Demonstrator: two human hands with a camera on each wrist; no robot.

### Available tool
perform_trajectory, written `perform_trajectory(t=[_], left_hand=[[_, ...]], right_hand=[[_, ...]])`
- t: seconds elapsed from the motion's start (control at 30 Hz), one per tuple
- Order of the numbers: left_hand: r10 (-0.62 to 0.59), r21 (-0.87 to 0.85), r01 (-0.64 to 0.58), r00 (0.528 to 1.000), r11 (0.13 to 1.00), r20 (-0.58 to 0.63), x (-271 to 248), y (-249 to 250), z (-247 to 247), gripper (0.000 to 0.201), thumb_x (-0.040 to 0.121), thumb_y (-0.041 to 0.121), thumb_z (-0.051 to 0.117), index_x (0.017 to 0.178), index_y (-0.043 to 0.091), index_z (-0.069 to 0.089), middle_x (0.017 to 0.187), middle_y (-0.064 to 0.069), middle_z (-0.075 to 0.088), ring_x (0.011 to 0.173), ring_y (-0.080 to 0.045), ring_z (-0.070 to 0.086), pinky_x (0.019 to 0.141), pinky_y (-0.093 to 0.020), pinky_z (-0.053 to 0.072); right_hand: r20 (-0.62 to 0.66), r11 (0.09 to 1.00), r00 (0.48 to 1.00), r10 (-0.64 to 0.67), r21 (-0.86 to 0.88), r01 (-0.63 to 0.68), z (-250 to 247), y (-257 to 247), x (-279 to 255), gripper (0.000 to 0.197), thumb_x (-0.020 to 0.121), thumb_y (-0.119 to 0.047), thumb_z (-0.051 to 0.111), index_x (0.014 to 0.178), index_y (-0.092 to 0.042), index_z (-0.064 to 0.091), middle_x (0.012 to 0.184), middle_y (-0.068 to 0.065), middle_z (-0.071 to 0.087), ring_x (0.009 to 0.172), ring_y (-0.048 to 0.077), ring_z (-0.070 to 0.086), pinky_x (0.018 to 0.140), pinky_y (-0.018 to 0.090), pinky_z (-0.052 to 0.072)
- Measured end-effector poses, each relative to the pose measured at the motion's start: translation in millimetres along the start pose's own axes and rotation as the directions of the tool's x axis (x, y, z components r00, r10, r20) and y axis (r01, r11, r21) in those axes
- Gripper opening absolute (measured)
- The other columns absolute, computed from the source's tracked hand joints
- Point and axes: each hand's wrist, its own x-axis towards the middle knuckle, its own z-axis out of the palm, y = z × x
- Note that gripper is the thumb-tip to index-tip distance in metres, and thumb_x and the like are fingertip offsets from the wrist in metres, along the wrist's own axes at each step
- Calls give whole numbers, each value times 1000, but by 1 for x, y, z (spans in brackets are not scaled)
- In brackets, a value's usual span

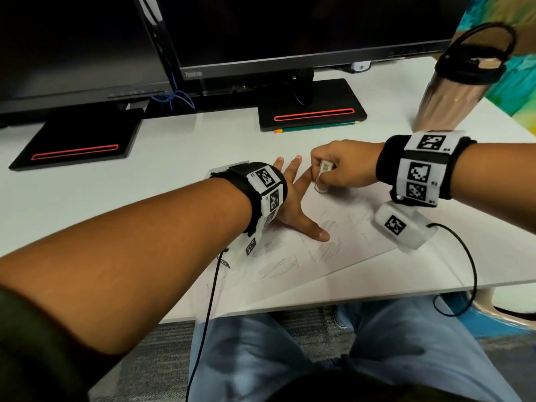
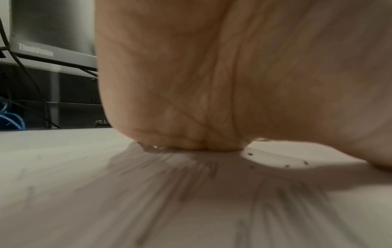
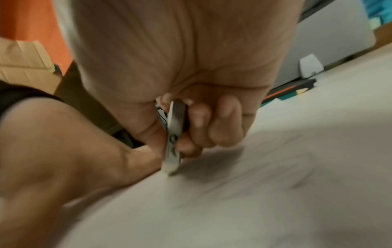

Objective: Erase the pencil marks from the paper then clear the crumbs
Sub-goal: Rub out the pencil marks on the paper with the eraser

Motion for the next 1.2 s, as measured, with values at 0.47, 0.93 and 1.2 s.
perform_trajectory(t=[0.47, 0.93, 1.2], left_hand=[[-5, 3, 5, 1000, 1000, 3, 1, 1, 1, 137, 56, 96, 53, 151, 36, -26, 159, -5, -35, 147, -38, -27, 119, -60, -5], [-7, 40, 6, 1000, 999, 11, 3, 0, -1, 137, 55, 97, 52, 152, 36, -23, 158, -4, -37, 146, -38, -27, 119, -62, -1], [-15, 36, 15, 1000, 999, 4, 4, 1, -1, 138, 54, 98, 51, 152, 35, -23, 158, -4, -37, 147, -38, -26, 119, -63, 0]], right_hand=[[74, 999, 997, -33, -34, 35, 1, -2, -2, 8, 83, -20, 68, 87, -18, 62, 92, -3, 68, 85, 16, 61, 77, 35, 51], [102, 990, 988, -118, -71, 126, 10, -2, -15, 9, 84, -21, 65, 92, -19, 60, 90, -8, 67, 81, 10, 60, 74, 31, 51], [64, 980, 984, -167, -99, 173, 12, 2, -17, 11, 85, -20, 64, 94, -19, 59, 88, -9, 66, 78, 9, 59, 70, 26, 48]])
